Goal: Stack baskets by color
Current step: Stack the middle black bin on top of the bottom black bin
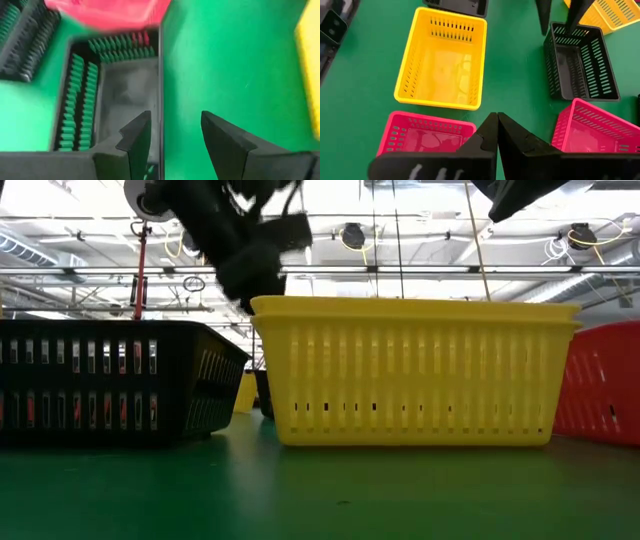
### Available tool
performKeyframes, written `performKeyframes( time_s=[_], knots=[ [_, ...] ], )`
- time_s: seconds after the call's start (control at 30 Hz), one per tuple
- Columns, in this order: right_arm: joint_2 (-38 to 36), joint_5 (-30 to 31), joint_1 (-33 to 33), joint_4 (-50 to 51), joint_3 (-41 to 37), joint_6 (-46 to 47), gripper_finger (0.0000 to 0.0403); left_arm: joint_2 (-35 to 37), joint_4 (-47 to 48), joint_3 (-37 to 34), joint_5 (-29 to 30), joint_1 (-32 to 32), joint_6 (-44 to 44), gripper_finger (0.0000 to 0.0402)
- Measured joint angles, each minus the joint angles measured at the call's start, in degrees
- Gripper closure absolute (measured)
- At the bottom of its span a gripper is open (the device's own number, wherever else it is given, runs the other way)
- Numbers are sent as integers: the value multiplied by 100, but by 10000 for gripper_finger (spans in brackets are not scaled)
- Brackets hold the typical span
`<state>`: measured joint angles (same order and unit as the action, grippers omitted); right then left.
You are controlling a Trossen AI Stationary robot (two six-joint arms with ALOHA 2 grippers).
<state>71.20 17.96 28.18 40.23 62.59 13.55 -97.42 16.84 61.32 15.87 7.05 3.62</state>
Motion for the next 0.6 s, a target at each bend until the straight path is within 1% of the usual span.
performKeyframes(
  time_s=[0.17, 0.3, 0.5, 0.6],
  knots=[
    [2, 0, 3, -10, -2, 4, 403, -339, 50, 7, -43, -40, -33, 225],
    [2, -2, 3, -2, -2, -107, 403, -366, 132, 7, -34, -112, -210, 225],
    [2, -2, 3, 71, -2, -151, 403, 54, 529, 15, -57, -97, -220, 225],
    [2, -4, 3, 78, -2, -173, 403, 272, 836, 9, -17, -101, -439, 225]
  ],
)
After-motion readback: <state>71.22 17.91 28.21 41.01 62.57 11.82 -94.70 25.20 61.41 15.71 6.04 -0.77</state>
